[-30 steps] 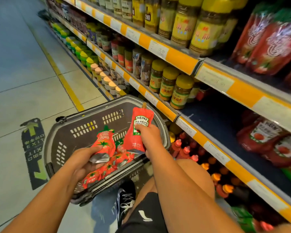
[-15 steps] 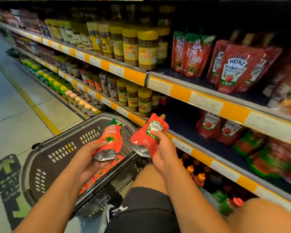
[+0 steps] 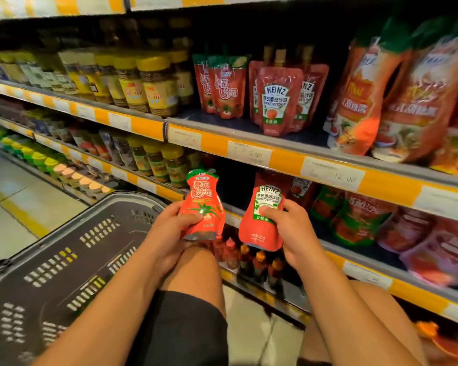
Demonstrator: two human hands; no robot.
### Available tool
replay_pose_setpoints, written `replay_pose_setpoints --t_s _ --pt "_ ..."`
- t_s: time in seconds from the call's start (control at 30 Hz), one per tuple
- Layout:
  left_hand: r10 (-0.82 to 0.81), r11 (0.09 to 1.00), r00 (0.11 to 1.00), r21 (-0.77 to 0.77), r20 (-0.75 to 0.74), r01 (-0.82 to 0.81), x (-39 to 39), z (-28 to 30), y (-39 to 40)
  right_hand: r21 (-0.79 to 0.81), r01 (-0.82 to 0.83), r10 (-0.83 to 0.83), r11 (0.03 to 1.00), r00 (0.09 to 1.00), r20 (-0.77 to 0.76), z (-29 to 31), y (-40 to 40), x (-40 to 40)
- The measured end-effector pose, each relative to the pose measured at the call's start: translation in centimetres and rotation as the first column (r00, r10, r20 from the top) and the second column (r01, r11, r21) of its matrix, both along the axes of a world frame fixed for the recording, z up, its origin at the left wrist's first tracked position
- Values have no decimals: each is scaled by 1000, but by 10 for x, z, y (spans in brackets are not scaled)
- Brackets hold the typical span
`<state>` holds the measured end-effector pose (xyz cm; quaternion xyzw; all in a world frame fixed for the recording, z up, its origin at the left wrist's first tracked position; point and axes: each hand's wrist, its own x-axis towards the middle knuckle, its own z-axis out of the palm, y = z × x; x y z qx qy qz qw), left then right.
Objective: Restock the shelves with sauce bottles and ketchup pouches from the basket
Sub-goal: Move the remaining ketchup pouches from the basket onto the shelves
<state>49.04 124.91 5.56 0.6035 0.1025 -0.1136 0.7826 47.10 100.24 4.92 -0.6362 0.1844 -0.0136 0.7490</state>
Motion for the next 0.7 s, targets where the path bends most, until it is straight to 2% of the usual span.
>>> replay_pose_setpoints --t_s 0.1,0.3,0.43,0.57,0.7 --pt "-31 999 999 46 38 29 12 -4 -23 -57 48 -47 997 999 21 2 -19 -5" --pt "-111 992 994 60 8 110 35 -12 -30 -120 64 -55 991 995 82 12 -41 -3" --pt "-128 988 992 89 9 127 49 -8 -29 -239 133 -113 962 989 94 11 -51 5" --pt "-106 994 994 0 -10 106 65 -7 -28 -314 190 -186 930 982 41 3 -61 21" --pt "-97 994 995 -50 -34 95 82 -10 -31 -262 217 -244 940 967 -75 -3 -64 39"
